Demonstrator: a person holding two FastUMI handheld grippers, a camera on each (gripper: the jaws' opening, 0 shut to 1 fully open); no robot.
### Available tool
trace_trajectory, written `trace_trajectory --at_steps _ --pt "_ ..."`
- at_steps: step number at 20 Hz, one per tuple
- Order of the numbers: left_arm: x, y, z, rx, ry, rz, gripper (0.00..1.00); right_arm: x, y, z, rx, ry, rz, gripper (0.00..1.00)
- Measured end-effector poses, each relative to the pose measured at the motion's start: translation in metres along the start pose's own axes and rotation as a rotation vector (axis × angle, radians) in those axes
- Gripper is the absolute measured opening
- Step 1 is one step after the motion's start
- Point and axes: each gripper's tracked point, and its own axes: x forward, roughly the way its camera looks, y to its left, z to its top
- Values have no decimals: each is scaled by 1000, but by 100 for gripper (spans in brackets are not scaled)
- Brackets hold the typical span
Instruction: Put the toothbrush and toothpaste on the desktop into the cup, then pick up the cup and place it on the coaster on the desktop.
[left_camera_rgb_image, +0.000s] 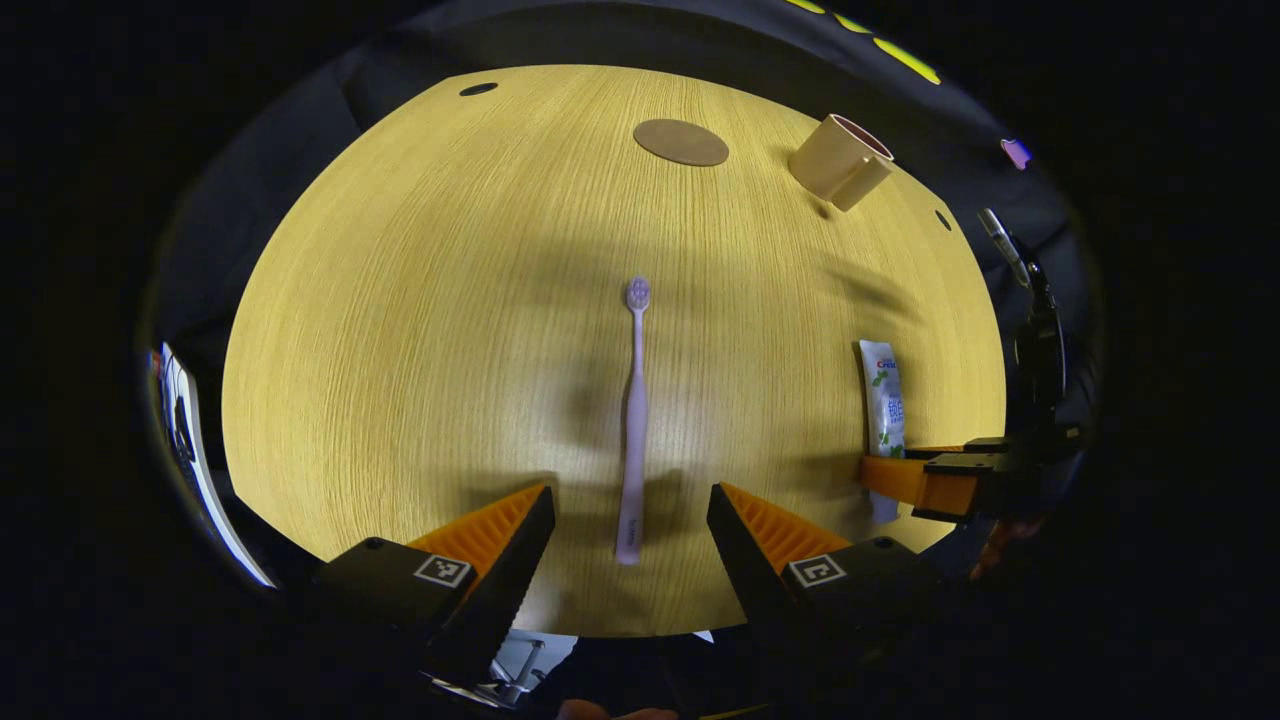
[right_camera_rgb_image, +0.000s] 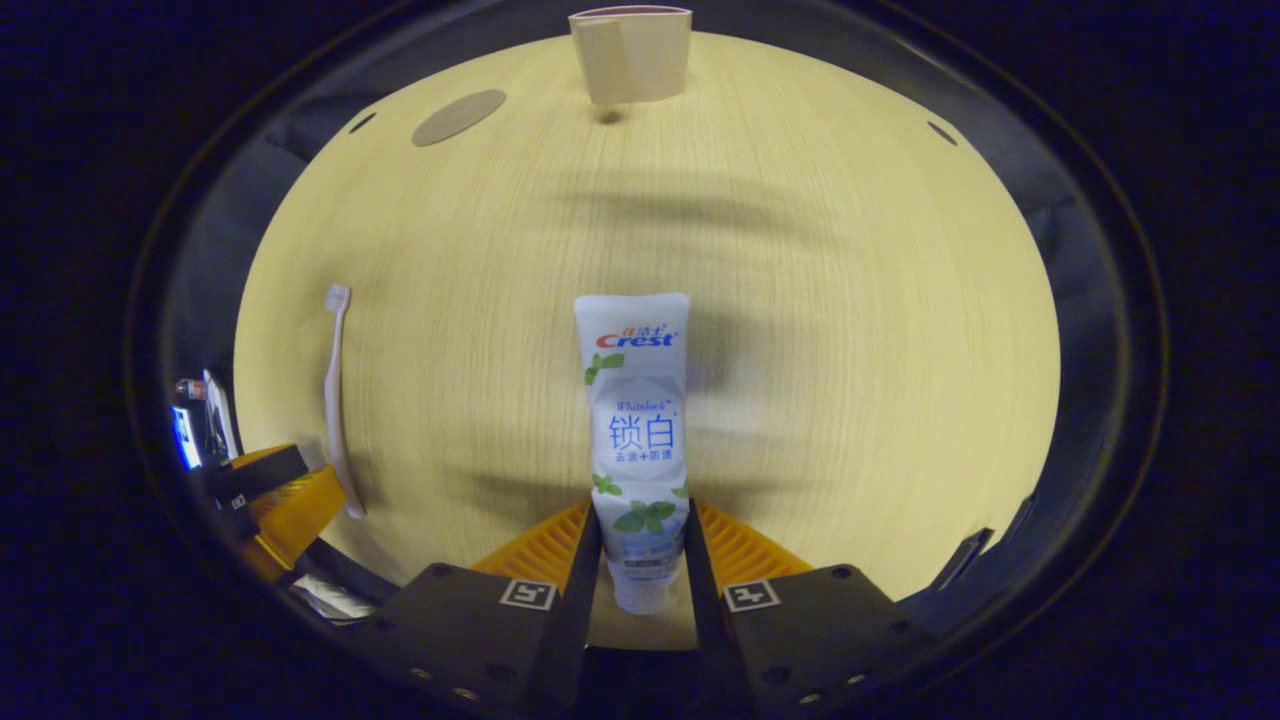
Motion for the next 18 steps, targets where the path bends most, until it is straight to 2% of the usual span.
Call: trace_trajectory --at_steps 11,17,18 --pt "7 1 7 6 10 36 99 -1 1 1 90 -21 91 39" --pt "-1 -15 12 23 16 56 91 -3 5 3 119 -29 123 36" --pt "-2 -21 11 26 20 54 96 -3 4 2 113 -37 123 36"
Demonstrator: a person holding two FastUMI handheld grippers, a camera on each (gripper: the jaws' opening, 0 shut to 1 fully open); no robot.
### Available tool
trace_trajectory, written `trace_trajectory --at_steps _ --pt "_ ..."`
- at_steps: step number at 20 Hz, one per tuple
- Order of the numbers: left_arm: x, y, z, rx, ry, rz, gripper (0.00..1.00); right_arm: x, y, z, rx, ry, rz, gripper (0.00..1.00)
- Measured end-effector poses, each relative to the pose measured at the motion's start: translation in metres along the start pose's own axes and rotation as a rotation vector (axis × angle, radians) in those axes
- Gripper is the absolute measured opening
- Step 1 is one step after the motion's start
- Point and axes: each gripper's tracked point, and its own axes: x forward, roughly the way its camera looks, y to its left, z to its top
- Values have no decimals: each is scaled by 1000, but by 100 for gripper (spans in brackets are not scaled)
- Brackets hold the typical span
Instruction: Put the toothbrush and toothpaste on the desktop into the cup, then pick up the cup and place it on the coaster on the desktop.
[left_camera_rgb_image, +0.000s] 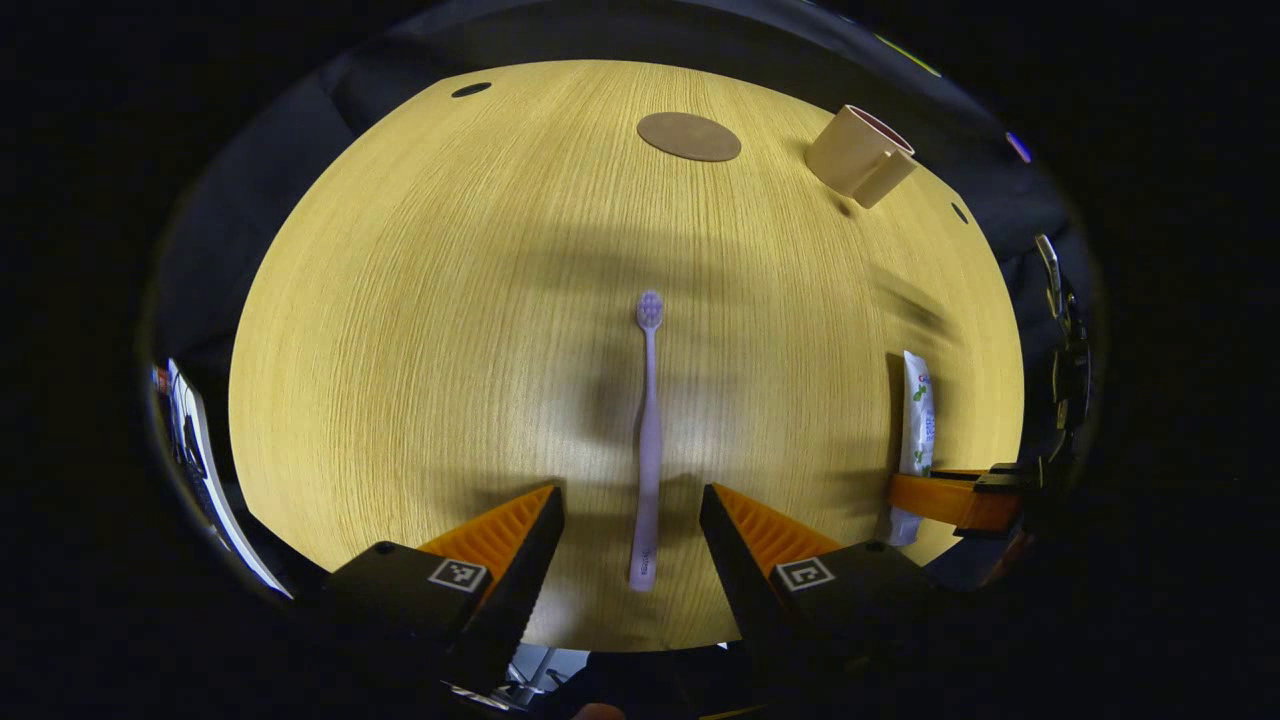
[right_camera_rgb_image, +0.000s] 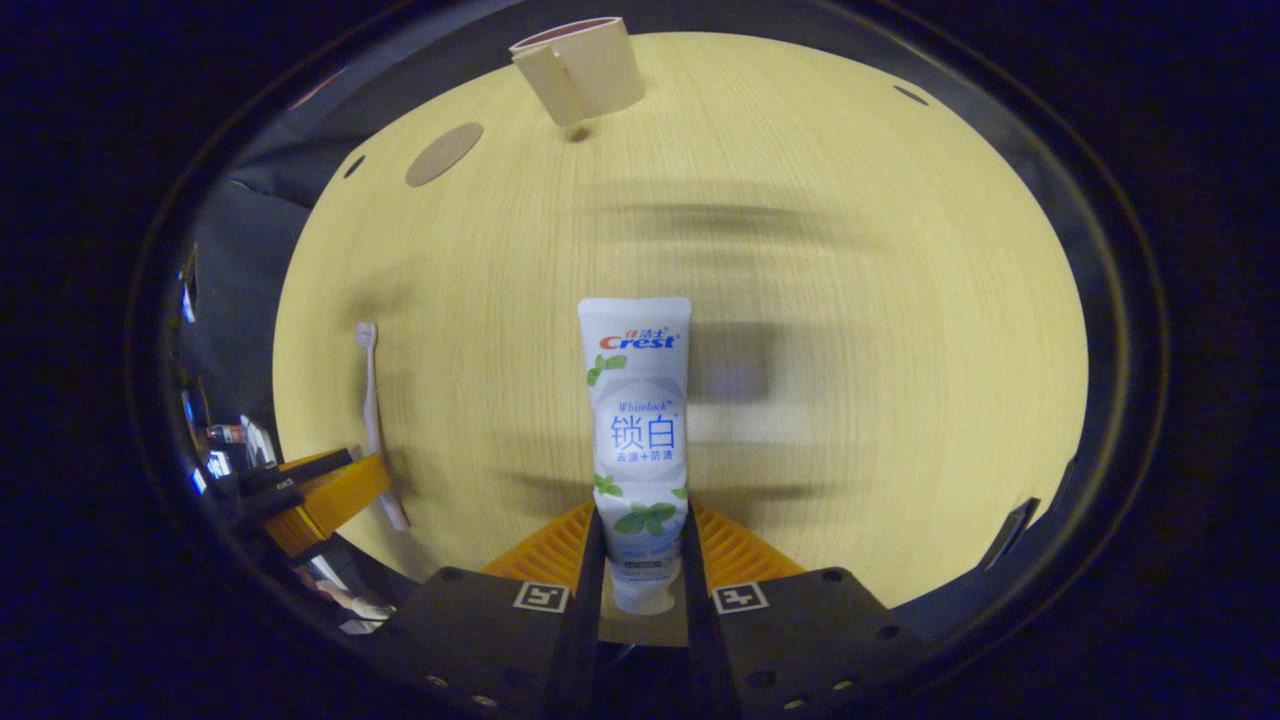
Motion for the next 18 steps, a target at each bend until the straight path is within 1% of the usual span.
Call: trace_trajectory --at_steps 1,2,3,5,6,8,10,11,12,13,14,15,16,18 --pt "-2 -6 1 4 2 -1 84 0 -1 1 -4 -7 1 36" --pt "-4 -12 1 9 4 -2 82 0 0 1 -6 -12 3 36" --pt "-6 -20 2 14 5 0 76 0 -1 1 -9 -17 6 36" --pt "-13 -36 5 26 0 1 69 0 -1 1 -11 -23 5 36" --pt "-16 -44 6 29 -2 4 68 0 -1 2 -12 -27 9 36" --pt "-25 -61 7 34 -1 7 62 -2 1 2 -9 -34 17 36" --pt "-34 -77 7 32 -6 16 54 -4 1 3 -11 -41 20 36" --pt "-40 -85 8 27 -8 22 46 -4 1 3 -10 -45 19 36" --pt "-45 -95 7 22 -7 21 42 -4 1 3 -4 -51 20 36" --pt "-52 -105 7 20 -8 18 32 -5 1 4 2 -55 19 36" --pt "-58 -115 7 21 -15 21 26 -5 1 5 6 -57 19 36" --pt "-65 -125 7 23 -20 24 16 -6 1 5 10 -60 17 36" --pt "-71 -137 7 24 -22 23 12 -6 2 5 13 -63 18 36" --pt "-85 -161 7 21 -28 22 10 -6 2 5 18 -66 21 36"
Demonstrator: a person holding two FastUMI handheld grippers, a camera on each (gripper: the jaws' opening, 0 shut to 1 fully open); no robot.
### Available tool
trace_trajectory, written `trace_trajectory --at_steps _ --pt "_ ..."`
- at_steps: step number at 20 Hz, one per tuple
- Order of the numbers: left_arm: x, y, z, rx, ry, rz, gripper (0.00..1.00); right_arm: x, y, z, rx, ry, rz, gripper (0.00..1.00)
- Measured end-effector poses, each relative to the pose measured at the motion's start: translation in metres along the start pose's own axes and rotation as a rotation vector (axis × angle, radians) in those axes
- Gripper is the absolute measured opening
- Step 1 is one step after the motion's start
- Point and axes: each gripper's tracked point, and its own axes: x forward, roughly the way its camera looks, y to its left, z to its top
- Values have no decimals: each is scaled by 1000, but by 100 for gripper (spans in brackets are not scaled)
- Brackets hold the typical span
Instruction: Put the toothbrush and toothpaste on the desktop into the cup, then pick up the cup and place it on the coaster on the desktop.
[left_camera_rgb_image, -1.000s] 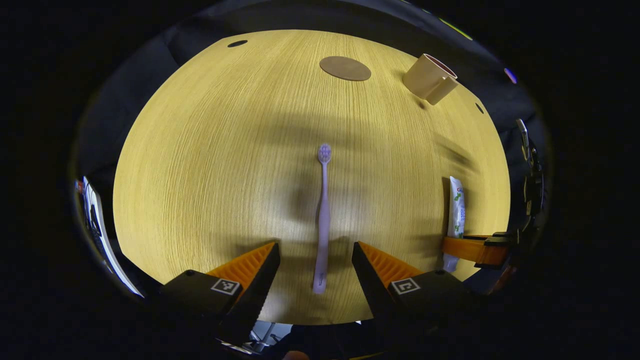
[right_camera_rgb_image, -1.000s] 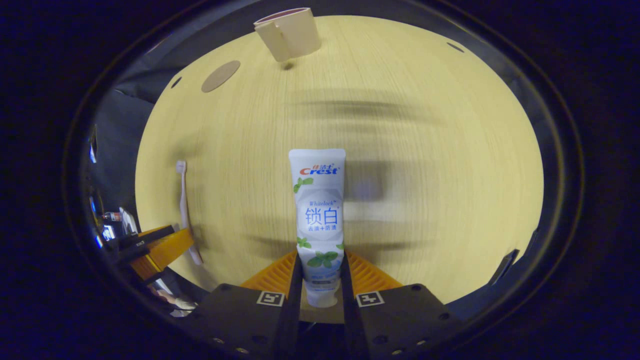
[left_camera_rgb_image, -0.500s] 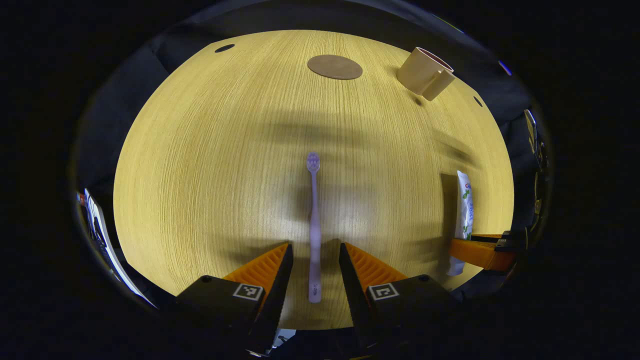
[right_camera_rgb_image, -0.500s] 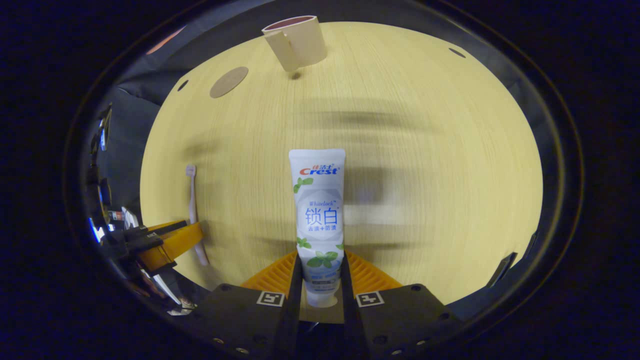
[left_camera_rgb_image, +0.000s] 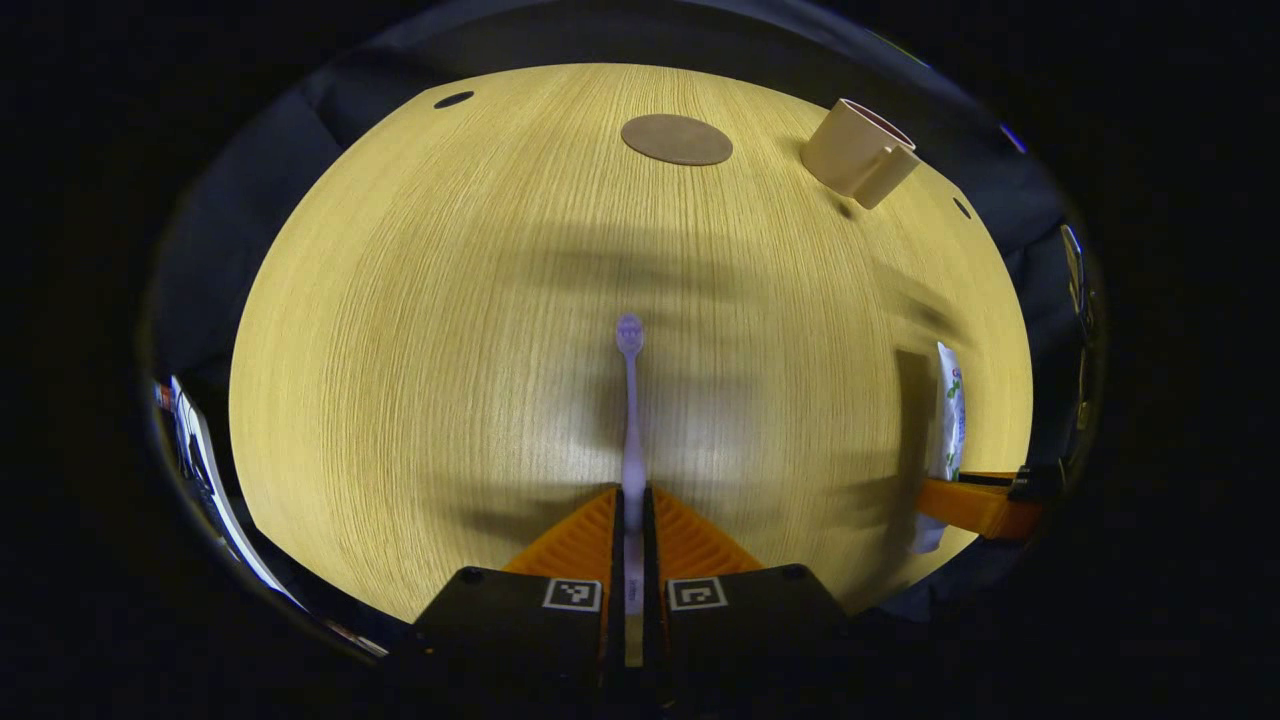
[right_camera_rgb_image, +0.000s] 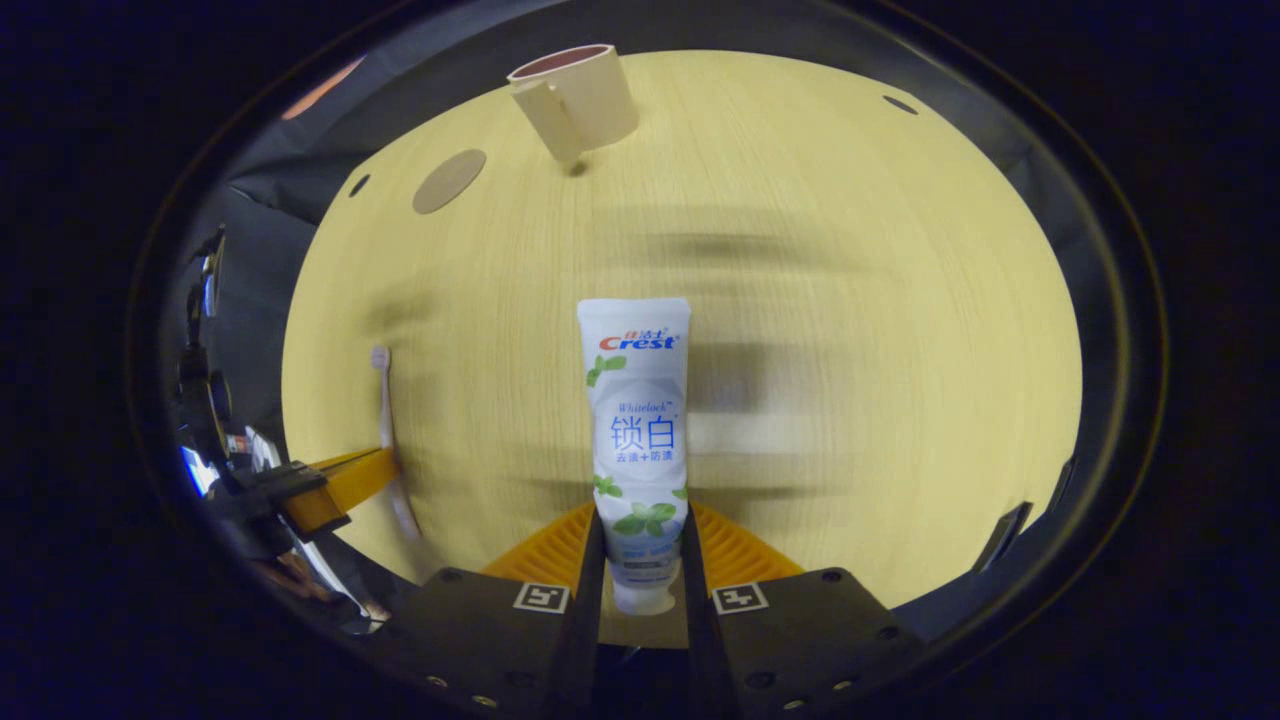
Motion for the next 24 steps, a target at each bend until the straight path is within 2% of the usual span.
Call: trace_trajectory --at_steps 6,9,10,11,12,13,15,21,24 --pt "-61 -87 17 52 -104 -13 5 0 -3 1 -19 -26 17 36" --pt "-97 -139 24 36 -145 -23 4 -7 -3 7 -12 -60 21 36" --pt "-108 -127 25 28 -155 -27 4 -13 -5 11 -13 -79 20 36" --pt "-63 -55 -5 22 -171 -29 4 -20 -7 17 -15 -101 22 36" --pt "-74 -107 46 21 -186 -29 4 -29 -7 23 -12 -128 26 36" --pt "-77 -115 43 19 -198 -30 4 -38 -7 29 -16 -156 35 36" --pt "-116 -132 47 21 -221 -29 4 -58 -8 55 -23 -236 40 36" --pt "-157 -143 74 46 -345 -11 4 -123 14 165 -98 -543 52 36" --pt "-173 -148 90 54 -412 -2 4 -144 40 215 -155 -683 62 36"
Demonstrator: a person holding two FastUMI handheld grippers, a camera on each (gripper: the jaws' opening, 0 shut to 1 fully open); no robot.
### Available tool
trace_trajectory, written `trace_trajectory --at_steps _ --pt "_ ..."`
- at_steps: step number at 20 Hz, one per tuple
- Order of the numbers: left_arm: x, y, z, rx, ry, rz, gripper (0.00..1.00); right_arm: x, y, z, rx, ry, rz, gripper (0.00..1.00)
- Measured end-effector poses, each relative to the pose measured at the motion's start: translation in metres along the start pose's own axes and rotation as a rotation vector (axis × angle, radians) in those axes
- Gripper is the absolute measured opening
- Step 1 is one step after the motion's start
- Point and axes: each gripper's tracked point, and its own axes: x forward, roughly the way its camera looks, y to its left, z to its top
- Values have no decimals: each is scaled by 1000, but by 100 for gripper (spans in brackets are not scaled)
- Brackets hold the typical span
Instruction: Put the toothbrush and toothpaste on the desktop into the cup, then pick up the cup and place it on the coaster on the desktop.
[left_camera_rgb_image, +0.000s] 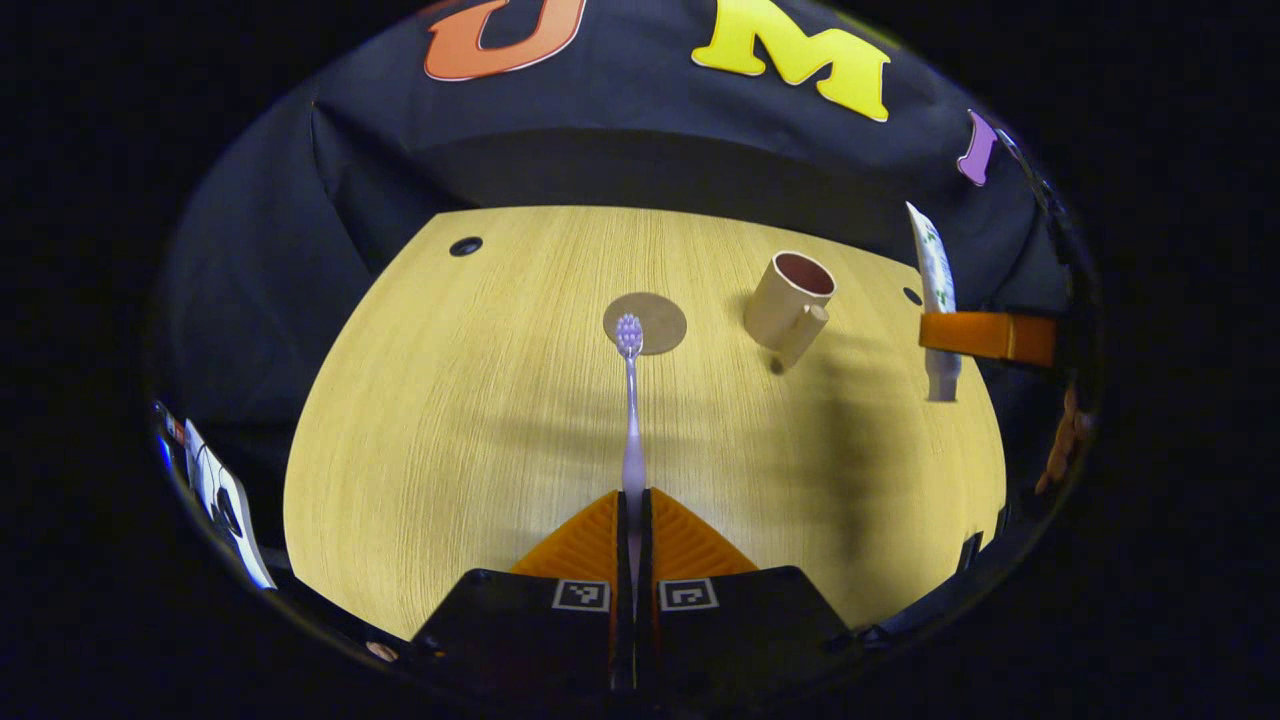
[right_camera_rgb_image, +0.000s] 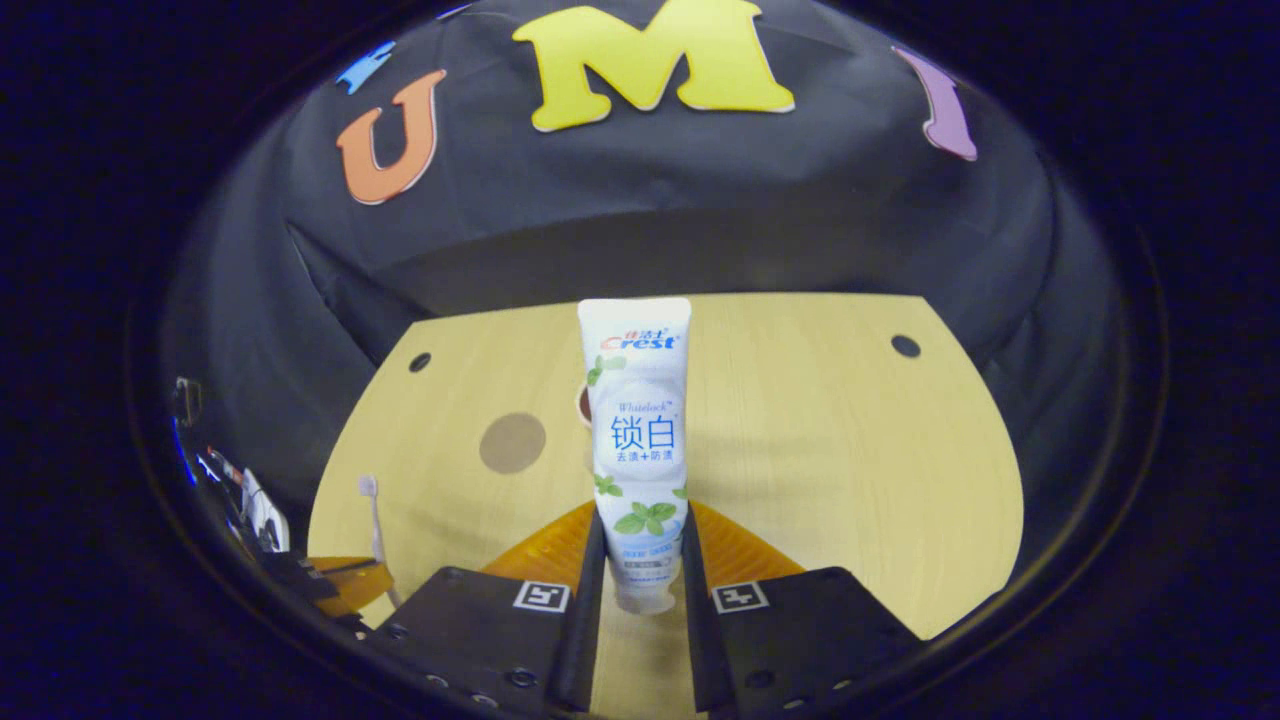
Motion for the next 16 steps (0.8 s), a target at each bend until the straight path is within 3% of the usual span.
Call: trace_trajectory --at_steps 5,8,16 --pt "-17 -9 17 -4 -68 10 4 27 4 49 -40 -236 56 36" --pt "-21 -10 17 -22 -69 11 4 58 6 72 -71 -350 39 36" --pt "-28 2 22 -52 -78 69 4 114 2 46 -59 -403 -11 36"
